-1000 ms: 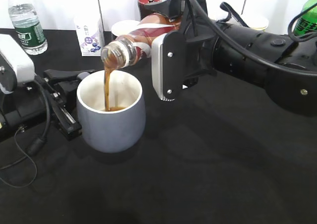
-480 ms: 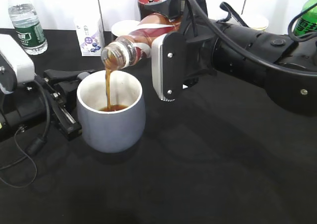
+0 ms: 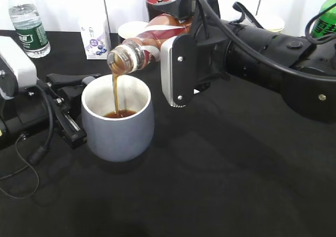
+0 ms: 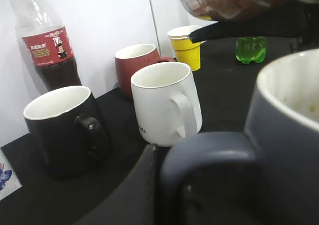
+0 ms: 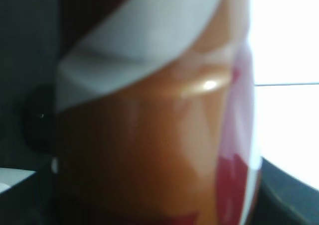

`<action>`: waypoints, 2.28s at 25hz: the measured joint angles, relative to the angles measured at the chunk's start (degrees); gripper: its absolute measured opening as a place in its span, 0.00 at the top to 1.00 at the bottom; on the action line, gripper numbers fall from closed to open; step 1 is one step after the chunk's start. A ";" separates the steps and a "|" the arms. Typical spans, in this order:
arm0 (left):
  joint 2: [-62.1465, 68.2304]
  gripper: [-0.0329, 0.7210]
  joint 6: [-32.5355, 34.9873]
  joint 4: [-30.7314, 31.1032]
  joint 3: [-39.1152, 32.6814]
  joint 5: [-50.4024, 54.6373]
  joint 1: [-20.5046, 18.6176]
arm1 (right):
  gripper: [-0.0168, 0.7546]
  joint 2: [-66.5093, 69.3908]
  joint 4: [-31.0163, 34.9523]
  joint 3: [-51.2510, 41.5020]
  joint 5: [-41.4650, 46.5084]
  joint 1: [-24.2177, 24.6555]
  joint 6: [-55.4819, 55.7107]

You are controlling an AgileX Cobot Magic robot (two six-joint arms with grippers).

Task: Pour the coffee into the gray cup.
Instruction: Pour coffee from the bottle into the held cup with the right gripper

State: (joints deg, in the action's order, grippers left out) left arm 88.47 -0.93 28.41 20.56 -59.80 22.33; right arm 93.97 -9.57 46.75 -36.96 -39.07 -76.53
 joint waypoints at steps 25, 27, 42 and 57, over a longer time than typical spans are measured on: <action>0.00 0.90 0.00 0.13 0.00 0.05 0.00 | 0.29 0.00 0.03 0.00 -0.28 0.00 -2.34; 0.00 0.90 0.00 0.13 0.00 0.05 0.00 | 0.29 0.00 0.03 0.00 -0.28 0.00 -2.38; 0.00 0.90 0.05 0.13 0.00 0.05 0.00 | 0.29 0.00 0.03 0.11 -0.35 0.00 -4.69; 0.00 0.90 0.16 0.13 0.00 0.21 0.00 | 0.29 0.00 0.03 0.11 -1.59 0.00 -4.96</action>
State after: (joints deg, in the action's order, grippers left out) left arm 88.47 -0.77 28.54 20.56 -59.59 22.33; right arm 93.97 -9.54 46.86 -38.56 -39.07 -81.49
